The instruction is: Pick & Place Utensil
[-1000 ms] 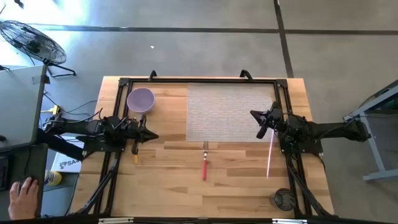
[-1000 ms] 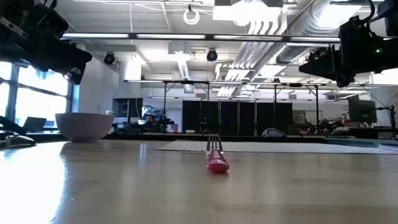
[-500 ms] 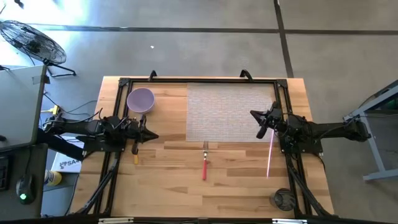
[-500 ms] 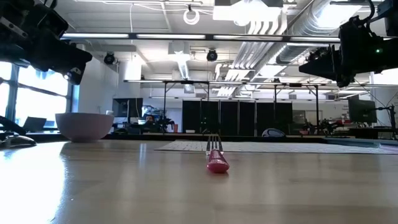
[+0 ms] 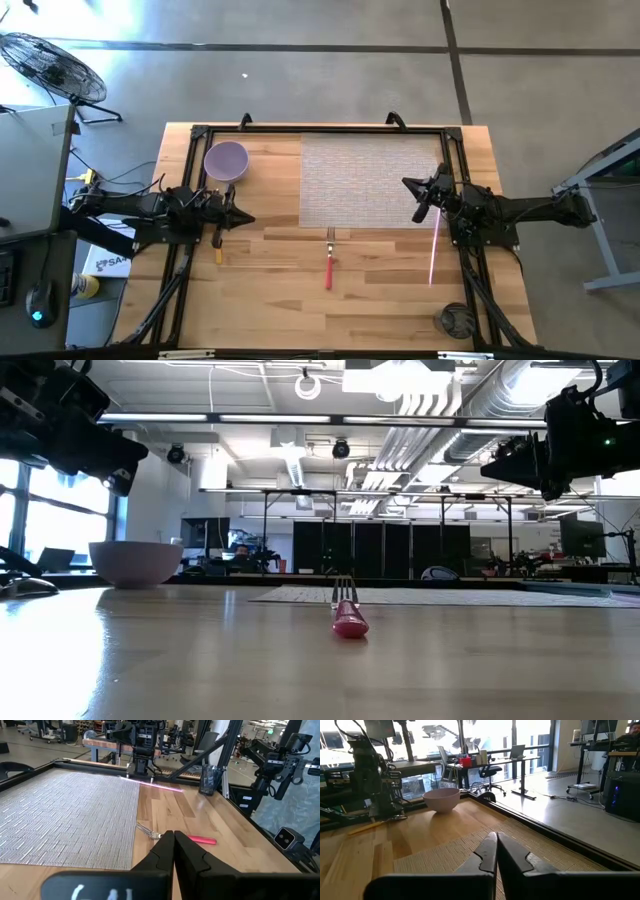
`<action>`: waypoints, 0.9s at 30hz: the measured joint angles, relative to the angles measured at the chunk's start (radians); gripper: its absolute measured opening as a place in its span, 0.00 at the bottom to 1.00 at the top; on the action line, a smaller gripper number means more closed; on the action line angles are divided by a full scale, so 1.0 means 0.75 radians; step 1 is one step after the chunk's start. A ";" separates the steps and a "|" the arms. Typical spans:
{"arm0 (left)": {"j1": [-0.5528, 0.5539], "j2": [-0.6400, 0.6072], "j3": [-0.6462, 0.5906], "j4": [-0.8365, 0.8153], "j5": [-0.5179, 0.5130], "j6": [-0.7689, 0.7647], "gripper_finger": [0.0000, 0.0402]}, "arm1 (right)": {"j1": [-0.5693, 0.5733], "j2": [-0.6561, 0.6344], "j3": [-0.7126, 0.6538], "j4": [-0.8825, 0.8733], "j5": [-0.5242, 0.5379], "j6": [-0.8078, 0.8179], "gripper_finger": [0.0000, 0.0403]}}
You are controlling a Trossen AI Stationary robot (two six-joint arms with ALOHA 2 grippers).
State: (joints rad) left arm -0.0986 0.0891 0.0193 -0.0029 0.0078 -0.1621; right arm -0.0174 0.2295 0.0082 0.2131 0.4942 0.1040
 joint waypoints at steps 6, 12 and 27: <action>0.000 0.000 0.000 0.000 0.000 0.000 0.01 | 0.000 0.000 0.000 0.000 0.000 0.000 0.00; 0.000 0.000 0.000 0.000 0.000 0.000 0.01 | 0.000 0.000 0.000 0.000 0.000 0.000 0.01; 0.000 0.001 0.000 0.106 -0.016 -0.059 0.01 | 0.000 0.000 0.000 0.000 0.000 0.000 0.01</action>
State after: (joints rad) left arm -0.0986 0.0898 0.0193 0.0770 -0.0041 -0.2066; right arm -0.0174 0.2295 0.0082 0.2132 0.4942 0.1040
